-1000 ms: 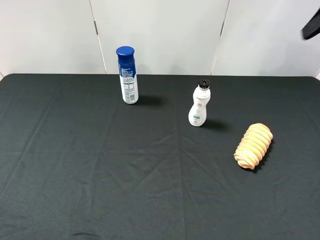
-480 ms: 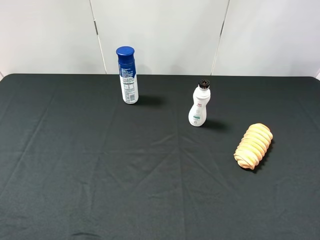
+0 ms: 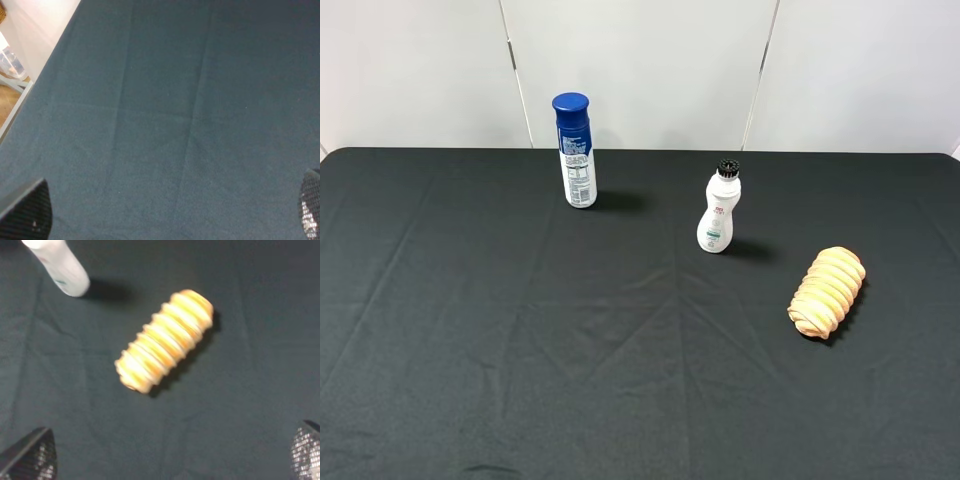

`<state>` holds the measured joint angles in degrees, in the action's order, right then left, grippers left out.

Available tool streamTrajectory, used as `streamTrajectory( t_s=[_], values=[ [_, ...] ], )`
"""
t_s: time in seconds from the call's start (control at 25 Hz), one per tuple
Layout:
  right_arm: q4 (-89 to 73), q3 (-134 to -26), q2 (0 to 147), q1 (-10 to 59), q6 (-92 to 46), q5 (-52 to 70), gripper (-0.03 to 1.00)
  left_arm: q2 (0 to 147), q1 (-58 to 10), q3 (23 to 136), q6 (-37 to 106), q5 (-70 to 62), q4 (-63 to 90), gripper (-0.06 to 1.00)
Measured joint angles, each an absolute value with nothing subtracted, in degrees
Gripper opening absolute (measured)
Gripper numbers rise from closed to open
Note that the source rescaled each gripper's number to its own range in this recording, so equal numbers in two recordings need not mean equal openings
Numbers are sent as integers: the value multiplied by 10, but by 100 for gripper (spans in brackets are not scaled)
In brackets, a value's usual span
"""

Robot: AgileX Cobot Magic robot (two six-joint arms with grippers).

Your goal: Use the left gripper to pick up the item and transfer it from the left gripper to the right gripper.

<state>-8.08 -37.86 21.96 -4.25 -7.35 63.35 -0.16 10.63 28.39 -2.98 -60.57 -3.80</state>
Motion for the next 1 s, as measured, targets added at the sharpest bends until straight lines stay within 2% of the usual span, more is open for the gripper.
streamTrajectory(
  t_s=[0.44, 1.0],
  values=[
    [-37, -285, 0, -43, -5, 597, 100, -2, 106, 284, -30, -606, -38, 99],
    [-27, -283, -2, -43, 10, 588, 100, -2, 106, 284, -30, -606, -38, 99]
  ],
)
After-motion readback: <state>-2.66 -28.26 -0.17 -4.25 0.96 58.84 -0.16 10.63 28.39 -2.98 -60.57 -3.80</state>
